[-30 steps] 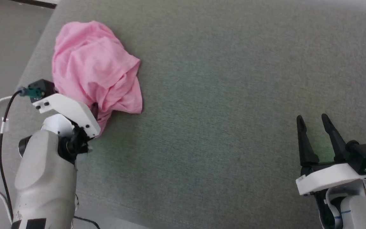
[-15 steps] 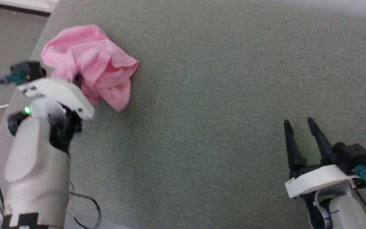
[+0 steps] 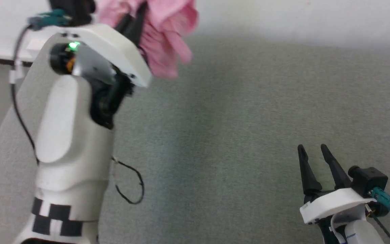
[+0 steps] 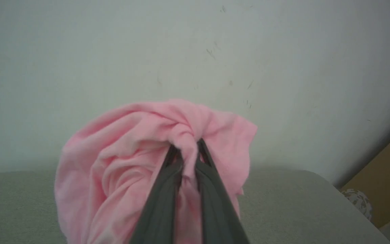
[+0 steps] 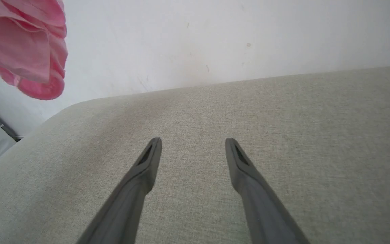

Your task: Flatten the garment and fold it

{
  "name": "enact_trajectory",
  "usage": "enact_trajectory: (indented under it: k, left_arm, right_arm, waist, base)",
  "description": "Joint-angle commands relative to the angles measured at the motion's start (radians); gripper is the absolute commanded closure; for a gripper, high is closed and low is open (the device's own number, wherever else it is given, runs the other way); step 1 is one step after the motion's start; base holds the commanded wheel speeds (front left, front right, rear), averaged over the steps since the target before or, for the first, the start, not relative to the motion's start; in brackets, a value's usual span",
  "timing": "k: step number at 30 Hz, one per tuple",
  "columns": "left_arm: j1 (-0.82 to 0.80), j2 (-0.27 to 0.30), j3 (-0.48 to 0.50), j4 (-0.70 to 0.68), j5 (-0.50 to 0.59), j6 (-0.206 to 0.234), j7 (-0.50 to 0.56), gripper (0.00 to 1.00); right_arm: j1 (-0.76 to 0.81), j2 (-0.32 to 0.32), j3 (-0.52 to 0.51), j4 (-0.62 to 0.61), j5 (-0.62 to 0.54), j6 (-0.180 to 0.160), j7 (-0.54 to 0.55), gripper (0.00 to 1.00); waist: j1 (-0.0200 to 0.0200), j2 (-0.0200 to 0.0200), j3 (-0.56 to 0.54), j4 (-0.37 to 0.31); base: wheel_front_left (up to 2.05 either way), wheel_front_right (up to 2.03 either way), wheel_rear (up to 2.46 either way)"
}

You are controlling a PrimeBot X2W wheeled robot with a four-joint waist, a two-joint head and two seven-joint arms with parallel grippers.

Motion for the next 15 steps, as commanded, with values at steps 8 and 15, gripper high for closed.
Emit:
enact_trajectory:
  k: [8,15]
  left_arm:
    - [0.172,-0.061,-0.161,0.06,-0.071,-0.019,0.045,1.0]
    - [0.309,-0.068,-0.341,0.152,-0.211,0.011,0.046,1.0]
  right_arm:
    - [0.022,0.001,-0.021,0.016,0.014,-0.001,-0.011,0.0]
    - [0.02,0.001,-0.013,0.004,0.028,-0.001,-0.011,0.0]
  waist:
    - [0.0001,0.0,-0.049,-0.107]
    - [0.0001,0.0,-0.042,-0.131]
  base:
    - [0.0,0.0,0.0]
    - [0.0,0.0,0.0]
